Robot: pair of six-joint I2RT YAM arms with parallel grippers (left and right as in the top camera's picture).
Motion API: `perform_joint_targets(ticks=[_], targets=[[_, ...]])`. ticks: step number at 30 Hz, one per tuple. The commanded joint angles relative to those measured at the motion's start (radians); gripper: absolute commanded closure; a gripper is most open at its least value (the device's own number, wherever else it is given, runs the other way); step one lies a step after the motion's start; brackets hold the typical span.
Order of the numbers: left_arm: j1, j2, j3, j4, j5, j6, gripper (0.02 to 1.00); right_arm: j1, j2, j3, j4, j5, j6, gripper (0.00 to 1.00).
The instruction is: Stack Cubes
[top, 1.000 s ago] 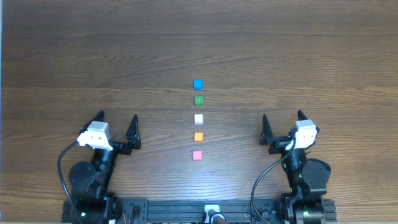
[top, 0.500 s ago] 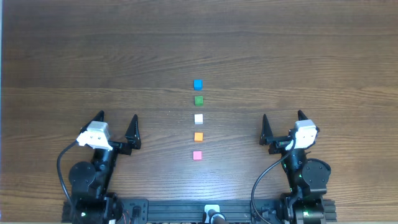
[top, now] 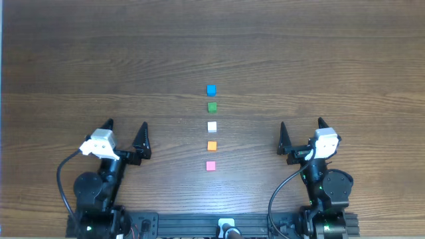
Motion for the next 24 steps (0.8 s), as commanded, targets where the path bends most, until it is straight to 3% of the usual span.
perform_joint_targets(ticks=[1, 7, 15, 19, 24], targets=[[0.000, 0.055, 0.028, 0.000, 0.058, -0.044, 0.020, -0.006, -0.005, -0.005, -0.005, 0.003, -0.004, 0.009], [-0.087, 0.235, 0.231, -0.071, 0.118, -0.078, 0.020, -0.006, -0.005, -0.005, -0.005, 0.003, -0.004, 0.009], [-0.306, 0.583, 0.734, -0.419, 0.249, -0.123, 0.020, -0.006, -0.005, -0.005, -0.005, 0.003, -0.004, 0.007], [-0.435, 0.753, 0.944, -0.554, 0.251, -0.130, 0.023, -0.006, -0.005, -0.005, -0.004, 0.003, -0.004, 0.009], [-0.568, 0.954, 1.059, -0.600, 0.214, -0.247, 0.020, -0.006, -0.005, -0.005, -0.005, 0.003, -0.004, 0.018]])
